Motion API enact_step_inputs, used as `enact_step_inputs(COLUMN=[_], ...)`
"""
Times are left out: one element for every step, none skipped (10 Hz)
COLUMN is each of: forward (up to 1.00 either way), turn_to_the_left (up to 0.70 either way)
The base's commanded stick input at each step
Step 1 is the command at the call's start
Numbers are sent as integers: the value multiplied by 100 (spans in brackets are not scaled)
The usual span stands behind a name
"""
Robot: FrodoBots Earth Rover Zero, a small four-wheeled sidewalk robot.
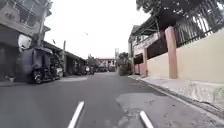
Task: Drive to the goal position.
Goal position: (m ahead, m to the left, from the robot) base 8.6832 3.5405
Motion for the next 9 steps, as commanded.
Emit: enact_step_inputs(forward=[85,85,85,85,85,85,85,85,85], turn_to_the_left=[0,0,0,0,0,0,0,0,0])
